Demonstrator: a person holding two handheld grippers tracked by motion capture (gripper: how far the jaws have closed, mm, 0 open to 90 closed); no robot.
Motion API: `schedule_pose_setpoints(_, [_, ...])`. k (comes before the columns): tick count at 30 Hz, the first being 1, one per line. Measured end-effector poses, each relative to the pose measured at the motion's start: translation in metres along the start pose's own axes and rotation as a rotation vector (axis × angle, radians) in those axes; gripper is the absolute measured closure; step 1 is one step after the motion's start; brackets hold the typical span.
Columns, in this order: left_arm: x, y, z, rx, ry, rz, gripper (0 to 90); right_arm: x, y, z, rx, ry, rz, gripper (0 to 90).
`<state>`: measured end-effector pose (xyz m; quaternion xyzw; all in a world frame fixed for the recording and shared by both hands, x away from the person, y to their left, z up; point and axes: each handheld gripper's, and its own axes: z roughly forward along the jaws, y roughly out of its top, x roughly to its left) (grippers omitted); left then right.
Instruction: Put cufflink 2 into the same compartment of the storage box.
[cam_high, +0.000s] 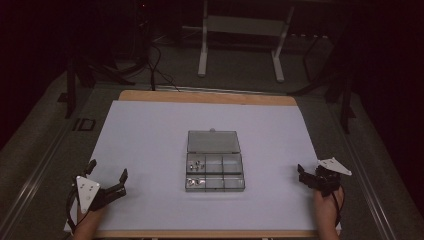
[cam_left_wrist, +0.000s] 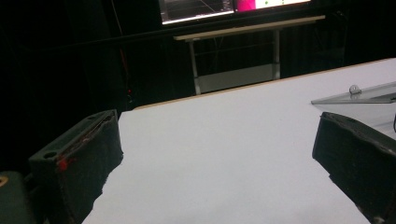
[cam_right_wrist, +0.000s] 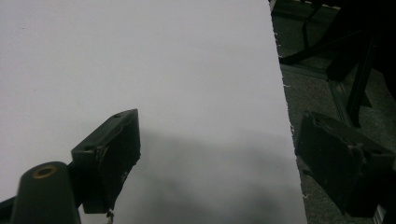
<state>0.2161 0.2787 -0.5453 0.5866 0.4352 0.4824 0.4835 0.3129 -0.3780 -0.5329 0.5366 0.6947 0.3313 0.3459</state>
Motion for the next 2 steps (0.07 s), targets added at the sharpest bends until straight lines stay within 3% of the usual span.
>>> schedule_pose_setpoints(2, [0.0001,0.0,0.0001,0.0,0.0,-0.002,2.4,-0.0003,0.0,0.0001,0.0,0.002,0.001,14.1])
